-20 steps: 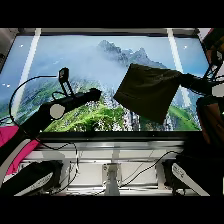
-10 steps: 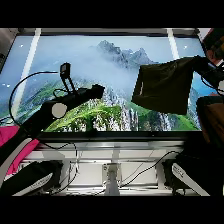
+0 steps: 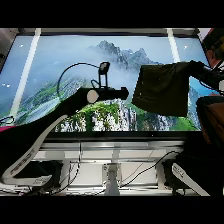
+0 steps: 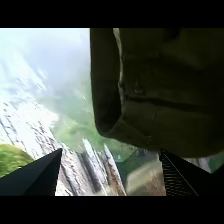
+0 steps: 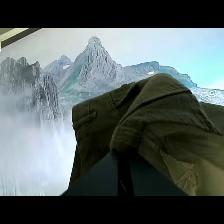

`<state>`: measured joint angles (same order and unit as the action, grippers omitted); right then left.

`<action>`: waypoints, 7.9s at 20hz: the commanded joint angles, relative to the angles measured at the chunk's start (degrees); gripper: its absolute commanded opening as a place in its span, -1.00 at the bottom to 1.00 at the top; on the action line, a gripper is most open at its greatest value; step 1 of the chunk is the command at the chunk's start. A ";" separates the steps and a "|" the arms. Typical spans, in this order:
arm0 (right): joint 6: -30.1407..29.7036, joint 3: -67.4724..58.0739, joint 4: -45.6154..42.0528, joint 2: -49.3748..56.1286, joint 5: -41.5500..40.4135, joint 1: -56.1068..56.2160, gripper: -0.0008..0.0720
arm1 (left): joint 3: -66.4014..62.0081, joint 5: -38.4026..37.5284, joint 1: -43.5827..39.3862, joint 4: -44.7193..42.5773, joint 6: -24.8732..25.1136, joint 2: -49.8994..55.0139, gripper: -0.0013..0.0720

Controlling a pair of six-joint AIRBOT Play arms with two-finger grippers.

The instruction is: Fold the clothes and pants, and hang the long-sleeved shirts on hangers.

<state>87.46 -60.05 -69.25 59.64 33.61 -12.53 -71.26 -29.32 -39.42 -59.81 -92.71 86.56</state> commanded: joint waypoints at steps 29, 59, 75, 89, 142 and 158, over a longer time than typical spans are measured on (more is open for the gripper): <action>-0.13 -0.04 -0.72 0.04 3.06 0.07 -0.93 | -18.14 -4.79 -1.77 30.75 44.33 24.20 -0.86; -15.69 0.76 11.96 6.12 8.74 0.09 -0.93 | -7.41 -38.88 2.86 -20.22 3.93 -1.14 -0.86; -14.91 0.52 5.31 9.73 0.52 0.00 0.08 | -7.41 -15.10 5.33 -15.12 3.91 6.86 -0.86; -17.97 0.59 -2.84 2.86 24.68 0.02 0.03 | -7.48 -39.32 17.22 -11.41 9.75 6.25 0.93; -5.03 27.71 16.96 6.75 31.98 0.09 0.72 | -2.89 -23.26 16.61 25.57 30.16 11.37 -0.86; -1.97 27.69 21.35 14.99 20.37 7.06 -0.23 | -2.89 -23.12 16.61 25.59 30.14 11.37 -0.86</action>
<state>85.52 -32.36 -49.06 73.41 58.48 -8.29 -74.11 -52.47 -22.76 -34.24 -62.57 97.91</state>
